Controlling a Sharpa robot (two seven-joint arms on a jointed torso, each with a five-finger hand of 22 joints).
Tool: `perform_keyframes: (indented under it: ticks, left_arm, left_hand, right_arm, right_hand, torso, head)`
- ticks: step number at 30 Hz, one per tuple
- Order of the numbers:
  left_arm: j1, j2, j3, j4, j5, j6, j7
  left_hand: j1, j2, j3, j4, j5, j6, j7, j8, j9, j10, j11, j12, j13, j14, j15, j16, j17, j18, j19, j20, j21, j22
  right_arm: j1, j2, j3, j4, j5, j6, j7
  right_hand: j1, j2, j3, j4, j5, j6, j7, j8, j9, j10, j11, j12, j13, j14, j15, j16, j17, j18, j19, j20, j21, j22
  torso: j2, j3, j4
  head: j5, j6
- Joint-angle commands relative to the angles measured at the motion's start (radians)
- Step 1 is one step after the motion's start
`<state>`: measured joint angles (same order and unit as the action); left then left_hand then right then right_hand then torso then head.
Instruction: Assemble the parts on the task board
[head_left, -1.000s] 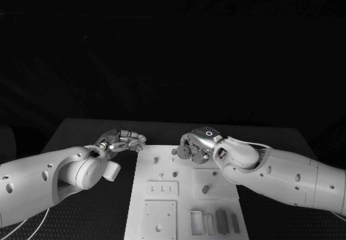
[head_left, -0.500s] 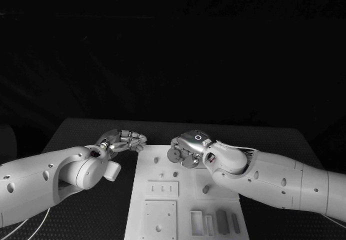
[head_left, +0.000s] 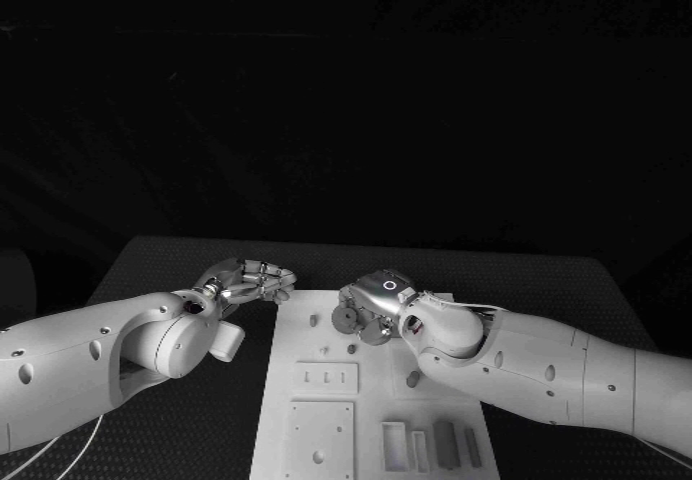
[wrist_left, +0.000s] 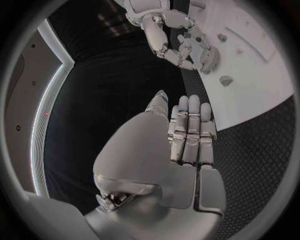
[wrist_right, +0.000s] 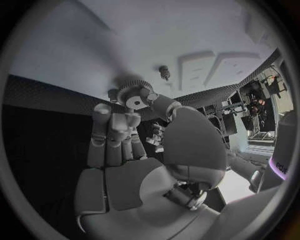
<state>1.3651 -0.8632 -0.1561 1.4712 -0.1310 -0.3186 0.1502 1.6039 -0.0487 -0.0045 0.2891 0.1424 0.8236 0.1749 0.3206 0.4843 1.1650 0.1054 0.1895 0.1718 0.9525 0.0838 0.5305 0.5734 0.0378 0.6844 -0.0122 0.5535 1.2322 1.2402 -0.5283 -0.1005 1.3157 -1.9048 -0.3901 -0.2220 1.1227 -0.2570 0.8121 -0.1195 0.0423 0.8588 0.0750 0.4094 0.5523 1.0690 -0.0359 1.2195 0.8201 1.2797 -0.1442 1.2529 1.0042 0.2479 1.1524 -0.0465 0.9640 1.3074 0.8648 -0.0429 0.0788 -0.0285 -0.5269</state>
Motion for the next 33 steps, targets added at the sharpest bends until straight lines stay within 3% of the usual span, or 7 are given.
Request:
perform_keyframes:
  ticks: [1, 19, 23, 25, 28, 29, 33]
  left_arm:
    - [0.001, 0.002, 0.001, 0.001, 0.003, 0.006, 0.008]
    - [0.001, 0.004, 0.001, 0.002, 0.003, 0.004, 0.007]
    - [0.001, 0.004, 0.001, 0.001, 0.003, 0.004, 0.007]
    - [0.001, 0.003, 0.001, 0.002, 0.003, 0.004, 0.006]
    - [0.001, 0.003, 0.001, 0.002, 0.003, 0.003, 0.005]
    - [0.001, 0.003, 0.001, 0.002, 0.003, 0.001, 0.004]
    - [0.001, 0.003, 0.001, 0.002, 0.003, 0.002, 0.004]
  left_hand:
    - [-0.003, -0.005, 0.006, 0.002, -0.005, 0.003, 0.006, -0.007, 0.001, 0.008, 0.002, -0.006, 0.002, 0.004, 0.000, 0.001, 0.001, 0.003, 0.002, -0.003, 0.005, -0.002]
    - [-0.004, -0.006, 0.006, 0.002, -0.005, 0.003, 0.006, -0.007, 0.001, 0.008, 0.002, -0.007, 0.002, 0.003, 0.001, 0.000, 0.002, 0.003, 0.001, -0.003, 0.005, -0.002]
    - [-0.004, -0.006, 0.006, 0.002, -0.005, 0.003, 0.006, -0.008, 0.001, 0.008, 0.002, -0.007, 0.002, 0.003, 0.001, 0.000, 0.002, 0.003, 0.001, -0.003, 0.005, -0.002]
    - [-0.004, -0.006, 0.006, 0.002, -0.005, 0.003, 0.006, -0.008, 0.001, 0.008, 0.002, -0.007, 0.002, 0.003, 0.001, 0.000, 0.002, 0.003, 0.001, -0.003, 0.005, -0.002]
    - [-0.004, -0.006, 0.006, 0.002, -0.005, 0.003, 0.006, -0.008, 0.001, 0.008, 0.002, -0.007, 0.002, 0.003, 0.001, 0.000, 0.002, 0.003, 0.000, -0.003, 0.005, -0.002]
    - [-0.004, -0.007, 0.006, 0.002, -0.005, 0.003, 0.006, -0.008, 0.001, 0.008, 0.002, -0.007, 0.002, 0.003, 0.001, -0.001, 0.002, 0.003, 0.000, -0.003, 0.005, -0.002]
    - [-0.004, -0.007, 0.006, 0.002, -0.005, 0.002, 0.006, -0.009, 0.001, 0.007, 0.002, -0.008, 0.002, 0.002, 0.001, -0.001, 0.002, 0.003, 0.000, -0.003, 0.005, -0.002]
  right_arm:
    - [-0.003, 0.006, 0.000, -0.007, -0.027, -0.012, -0.010]
    - [-0.008, 0.032, -0.010, -0.045, -0.004, 0.007, -0.001]
    - [-0.008, 0.036, -0.016, -0.054, 0.016, 0.016, 0.000]
    - [-0.008, 0.037, -0.018, -0.057, 0.026, 0.016, 0.003]
    - [-0.008, 0.035, -0.019, -0.055, 0.035, -0.004, -0.005]
    - [-0.008, 0.033, -0.019, -0.055, 0.038, -0.006, -0.005]
    - [-0.008, 0.027, -0.019, -0.055, 0.049, -0.010, -0.002]
  right_hand:
    - [0.006, 0.000, 0.007, -0.001, 0.006, 0.250, -0.021, 0.004, 0.043, -0.007, -0.017, -0.005, -0.002, 0.004, -0.007, -0.002, -0.002, 0.014, 0.007, 0.002, 0.003, 0.005]
    - [0.007, -0.010, 0.015, 0.005, 0.006, 0.242, -0.018, -0.002, 0.044, -0.007, -0.015, -0.009, -0.005, 0.006, -0.007, -0.005, -0.002, 0.014, 0.009, 0.000, 0.001, 0.003]
    - [0.009, -0.029, 0.025, 0.007, 0.006, 0.164, 0.008, -0.059, 0.018, -0.017, 0.007, -0.012, -0.006, 0.003, 0.011, -0.011, -0.003, 0.014, 0.004, -0.001, -0.003, 0.003]
    - [0.008, -0.036, 0.017, -0.003, 0.007, 0.090, 0.033, -0.107, -0.006, -0.026, 0.032, -0.012, -0.006, 0.000, 0.031, -0.014, -0.001, 0.014, -0.001, 0.000, -0.005, 0.003]
    - [0.006, -0.038, 0.008, -0.015, 0.006, 0.004, 0.035, -0.157, -0.030, -0.035, 0.034, -0.012, -0.006, -0.003, 0.036, -0.017, 0.001, 0.014, -0.004, 0.004, -0.007, 0.003]
    - [0.001, -0.038, 0.004, -0.014, 0.006, -0.043, 0.046, -0.182, -0.040, -0.040, 0.043, -0.014, -0.007, -0.004, 0.044, -0.018, 0.002, 0.014, -0.005, 0.005, -0.009, 0.002]
    - [0.005, -0.039, 0.009, -0.008, 0.006, -0.072, 0.065, -0.195, -0.045, -0.045, 0.062, -0.011, -0.006, -0.004, 0.061, -0.018, 0.005, 0.014, -0.003, 0.006, -0.010, 0.001]
  torso:
    - [0.000, 0.0006, -0.0017]
    - [0.000, 0.0019, -0.0025]
    - [0.000, 0.0022, -0.0027]
    - [0.000, 0.0021, -0.0028]
    - [0.000, 0.0019, -0.0032]
    - [0.000, 0.0018, -0.0034]
    - [0.000, 0.0014, -0.0025]
  head:
    - [0.002, -0.003]
    - [0.002, -0.001]
    - [0.003, -0.002]
    - [0.002, -0.003]
    - [0.003, -0.004]
    - [0.004, -0.004]
    - [0.003, -0.003]
